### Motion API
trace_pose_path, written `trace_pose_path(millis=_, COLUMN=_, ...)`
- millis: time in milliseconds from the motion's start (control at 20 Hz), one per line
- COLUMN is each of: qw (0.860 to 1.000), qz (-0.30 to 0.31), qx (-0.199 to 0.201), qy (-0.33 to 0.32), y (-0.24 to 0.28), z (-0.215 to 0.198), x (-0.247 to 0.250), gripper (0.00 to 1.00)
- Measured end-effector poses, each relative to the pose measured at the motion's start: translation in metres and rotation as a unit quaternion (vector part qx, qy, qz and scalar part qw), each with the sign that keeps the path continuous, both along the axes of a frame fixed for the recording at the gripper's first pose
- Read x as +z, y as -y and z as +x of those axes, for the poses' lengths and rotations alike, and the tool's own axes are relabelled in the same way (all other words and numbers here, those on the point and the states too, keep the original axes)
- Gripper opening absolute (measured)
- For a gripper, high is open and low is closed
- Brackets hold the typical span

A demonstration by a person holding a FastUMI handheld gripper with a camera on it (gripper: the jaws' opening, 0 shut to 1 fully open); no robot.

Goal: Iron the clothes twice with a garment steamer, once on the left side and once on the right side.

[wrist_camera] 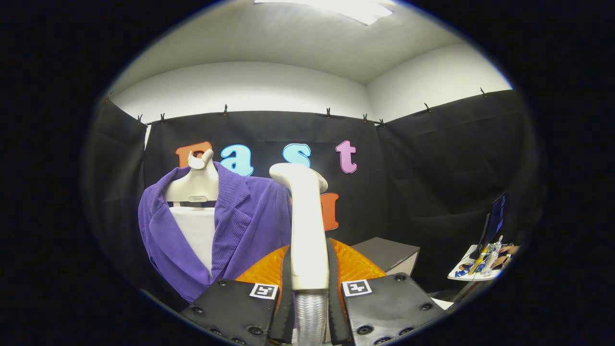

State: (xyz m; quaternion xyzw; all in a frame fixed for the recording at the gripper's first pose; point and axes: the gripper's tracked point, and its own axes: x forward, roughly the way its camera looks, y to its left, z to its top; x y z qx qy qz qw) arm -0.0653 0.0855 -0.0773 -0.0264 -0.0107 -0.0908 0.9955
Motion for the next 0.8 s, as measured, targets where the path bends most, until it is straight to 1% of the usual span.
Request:
trace_pose_path(millis=200, qw=1.0, qz=-0.005, qx=0.007, qy=0.002, y=-0.029, z=-0.01, x=-0.026, gripper=0.35)
trace_pose_path(millis=350, qw=1.0, qz=-0.011, qx=0.017, qy=-0.001, y=-0.044, z=-0.007, x=-0.044, gripper=0.36)
trace_pose_path(millis=800, qw=0.998, qz=-0.028, qx=0.036, qy=-0.041, y=-0.056, z=0.001, x=-0.106, gripper=0.36)
